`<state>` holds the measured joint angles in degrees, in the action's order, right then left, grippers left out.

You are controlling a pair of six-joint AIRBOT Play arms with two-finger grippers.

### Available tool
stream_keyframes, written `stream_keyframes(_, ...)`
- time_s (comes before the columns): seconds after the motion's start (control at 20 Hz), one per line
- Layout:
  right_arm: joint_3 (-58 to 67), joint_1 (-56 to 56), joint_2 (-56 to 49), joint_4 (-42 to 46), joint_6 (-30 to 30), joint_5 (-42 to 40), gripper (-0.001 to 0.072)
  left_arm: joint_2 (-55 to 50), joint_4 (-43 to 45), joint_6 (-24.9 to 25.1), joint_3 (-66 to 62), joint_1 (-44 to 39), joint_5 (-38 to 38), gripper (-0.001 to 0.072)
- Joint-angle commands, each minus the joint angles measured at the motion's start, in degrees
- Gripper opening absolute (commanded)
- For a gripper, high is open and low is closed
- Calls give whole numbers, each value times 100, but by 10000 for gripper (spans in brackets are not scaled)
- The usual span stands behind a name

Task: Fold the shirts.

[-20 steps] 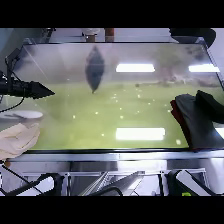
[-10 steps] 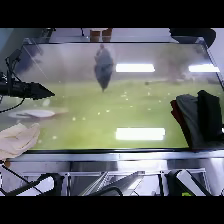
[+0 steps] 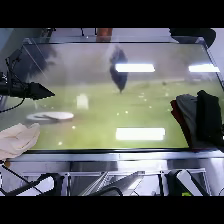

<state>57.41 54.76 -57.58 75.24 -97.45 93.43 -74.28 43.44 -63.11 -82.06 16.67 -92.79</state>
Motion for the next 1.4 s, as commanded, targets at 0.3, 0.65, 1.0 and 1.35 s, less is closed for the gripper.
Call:
stream_keyframes(0.3, 2, -511, 1735, -2933, 800, -363, 73, 151, 4, 2, 2, 33, 22, 17)
stream_keyframes(0.65, -492, -2924, 2702, -2846, 1517, -1209, 19, 1934, 46, -190, 1663, 181, 85, 16)
stream_keyframes(1.0, -1543, -4070, 3077, -2896, 1604, -1491, 20, 3412, 42, -190, 3558, 181, 236, 17)
stream_keyframes(1.35, -1545, -4081, 3077, -2900, 1604, -1499, 20, 3617, 37, -190, 3720, 181, 251, 18)
